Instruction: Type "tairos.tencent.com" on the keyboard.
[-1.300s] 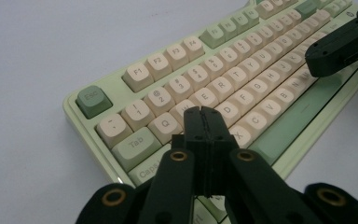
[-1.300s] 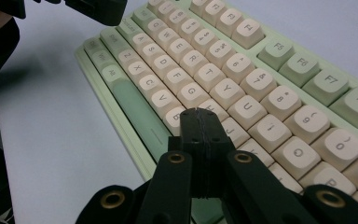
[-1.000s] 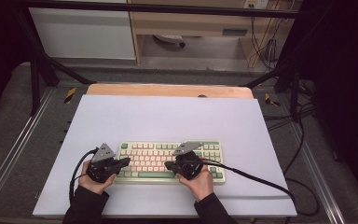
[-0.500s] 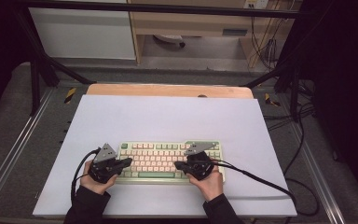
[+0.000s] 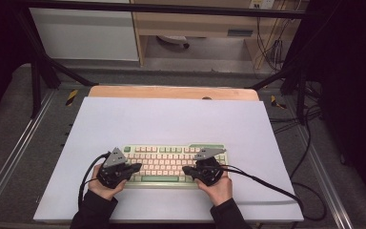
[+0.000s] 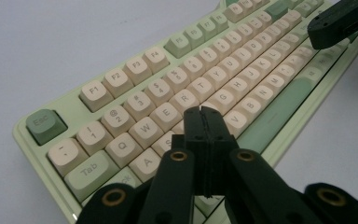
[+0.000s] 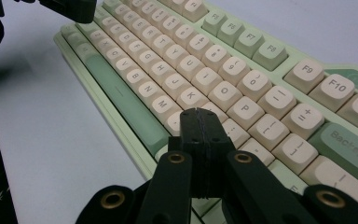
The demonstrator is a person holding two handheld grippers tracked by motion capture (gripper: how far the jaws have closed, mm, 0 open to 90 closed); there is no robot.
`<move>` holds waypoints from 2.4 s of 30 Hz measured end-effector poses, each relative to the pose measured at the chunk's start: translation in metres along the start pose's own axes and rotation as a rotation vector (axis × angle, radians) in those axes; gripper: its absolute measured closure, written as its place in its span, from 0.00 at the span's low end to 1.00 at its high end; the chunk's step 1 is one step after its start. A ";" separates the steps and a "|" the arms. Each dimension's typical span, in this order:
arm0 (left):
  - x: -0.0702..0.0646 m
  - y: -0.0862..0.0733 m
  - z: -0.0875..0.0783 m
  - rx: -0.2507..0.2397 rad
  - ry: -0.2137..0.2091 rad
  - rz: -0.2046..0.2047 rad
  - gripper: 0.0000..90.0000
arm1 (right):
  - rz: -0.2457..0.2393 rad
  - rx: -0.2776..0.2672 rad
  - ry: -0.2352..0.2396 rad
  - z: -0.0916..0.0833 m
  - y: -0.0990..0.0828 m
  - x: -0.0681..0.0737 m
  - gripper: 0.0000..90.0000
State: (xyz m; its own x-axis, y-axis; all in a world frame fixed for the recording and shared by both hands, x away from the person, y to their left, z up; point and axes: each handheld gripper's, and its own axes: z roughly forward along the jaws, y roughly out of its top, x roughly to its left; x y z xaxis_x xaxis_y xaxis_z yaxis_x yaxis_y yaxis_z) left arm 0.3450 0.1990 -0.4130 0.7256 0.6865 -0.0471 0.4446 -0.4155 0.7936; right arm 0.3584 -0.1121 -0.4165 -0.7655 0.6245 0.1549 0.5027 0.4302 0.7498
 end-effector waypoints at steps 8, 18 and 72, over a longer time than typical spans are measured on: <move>-0.007 0.003 0.007 0.012 -0.017 0.016 1.00 | 0.007 -0.001 -0.003 -0.002 -0.003 -0.002 1.00; -0.012 0.003 0.015 0.033 -0.028 0.031 1.00 | 0.004 0.000 -0.002 -0.003 -0.003 -0.001 1.00; -0.005 0.004 0.010 0.016 -0.014 0.022 1.00 | 0.000 -0.002 0.002 -0.002 -0.004 -0.002 1.00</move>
State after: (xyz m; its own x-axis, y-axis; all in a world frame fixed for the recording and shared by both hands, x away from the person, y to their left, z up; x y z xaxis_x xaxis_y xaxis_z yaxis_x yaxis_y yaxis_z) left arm 0.3484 0.1886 -0.4157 0.7426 0.6686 -0.0388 0.4370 -0.4398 0.7846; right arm 0.3567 -0.1164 -0.4181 -0.7664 0.6233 0.1556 0.5015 0.4291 0.7512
